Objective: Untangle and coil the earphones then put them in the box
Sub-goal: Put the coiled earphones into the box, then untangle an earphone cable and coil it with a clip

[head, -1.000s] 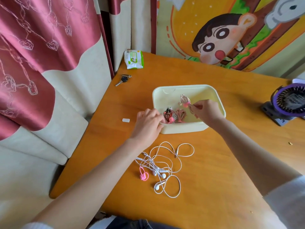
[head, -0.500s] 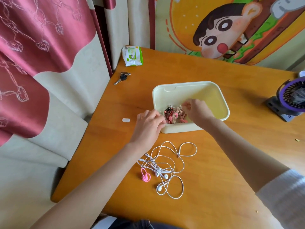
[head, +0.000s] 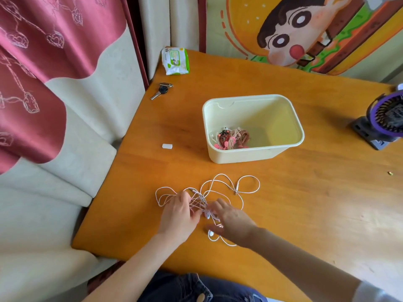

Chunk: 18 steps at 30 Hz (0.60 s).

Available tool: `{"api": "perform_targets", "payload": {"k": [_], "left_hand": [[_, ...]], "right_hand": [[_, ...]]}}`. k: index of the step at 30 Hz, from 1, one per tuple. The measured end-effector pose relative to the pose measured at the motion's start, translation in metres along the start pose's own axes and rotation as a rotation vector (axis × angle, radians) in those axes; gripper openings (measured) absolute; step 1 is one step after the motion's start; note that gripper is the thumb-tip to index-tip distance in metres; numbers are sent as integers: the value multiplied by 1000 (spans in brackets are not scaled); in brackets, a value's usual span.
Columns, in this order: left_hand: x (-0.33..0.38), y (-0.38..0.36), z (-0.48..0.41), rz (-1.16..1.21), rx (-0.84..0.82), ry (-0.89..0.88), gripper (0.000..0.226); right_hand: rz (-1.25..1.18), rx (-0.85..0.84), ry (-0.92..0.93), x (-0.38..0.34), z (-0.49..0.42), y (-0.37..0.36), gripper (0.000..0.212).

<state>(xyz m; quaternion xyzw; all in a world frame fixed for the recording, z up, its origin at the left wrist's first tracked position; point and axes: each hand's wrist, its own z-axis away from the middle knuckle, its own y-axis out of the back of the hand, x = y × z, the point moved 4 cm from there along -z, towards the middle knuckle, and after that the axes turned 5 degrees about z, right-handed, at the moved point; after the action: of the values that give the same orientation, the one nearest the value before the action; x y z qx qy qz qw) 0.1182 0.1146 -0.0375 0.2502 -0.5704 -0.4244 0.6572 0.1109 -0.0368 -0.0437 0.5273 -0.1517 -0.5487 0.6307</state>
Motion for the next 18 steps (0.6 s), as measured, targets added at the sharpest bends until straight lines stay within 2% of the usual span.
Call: {"api": "perform_targets", "payload": {"k": [3,8,14,18], "left_hand": [[-10,-16,13,60,-121,71,32],[-14,-18,23,95,-136,66,12],[-46,11,24,-14,-4,174,12],[-60,28,24,-117,88,200,15]], "right_hand": [[49,-22,-71,-9,-3,-14,47],[56,58,-182,6,-16,-10,33],[-39,113,-330,35,-10,4,25],[5,172,-383,40,-4,12,27]]}}
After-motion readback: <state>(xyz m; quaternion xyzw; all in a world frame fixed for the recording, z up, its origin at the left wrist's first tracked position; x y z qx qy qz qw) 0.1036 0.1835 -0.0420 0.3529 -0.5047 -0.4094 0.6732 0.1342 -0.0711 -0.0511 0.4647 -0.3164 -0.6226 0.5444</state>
